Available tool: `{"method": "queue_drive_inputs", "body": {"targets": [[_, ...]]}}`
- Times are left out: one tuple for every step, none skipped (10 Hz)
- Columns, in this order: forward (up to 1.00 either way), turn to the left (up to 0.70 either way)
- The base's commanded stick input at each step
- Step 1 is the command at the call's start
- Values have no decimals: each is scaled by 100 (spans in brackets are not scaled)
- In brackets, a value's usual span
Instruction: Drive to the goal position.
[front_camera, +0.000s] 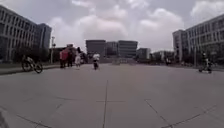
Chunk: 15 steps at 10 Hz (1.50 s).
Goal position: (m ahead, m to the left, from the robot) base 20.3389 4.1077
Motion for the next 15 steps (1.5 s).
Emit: {"method": "queue_drive_inputs", "body": {"targets": [[70,0],[70,0],[70,0],[70,0],[70,0],[70,0],[70,0],[70,0],[70,0],[70,0],[70,0],[70,0],[70,0],[70,0],[70,0]]}}
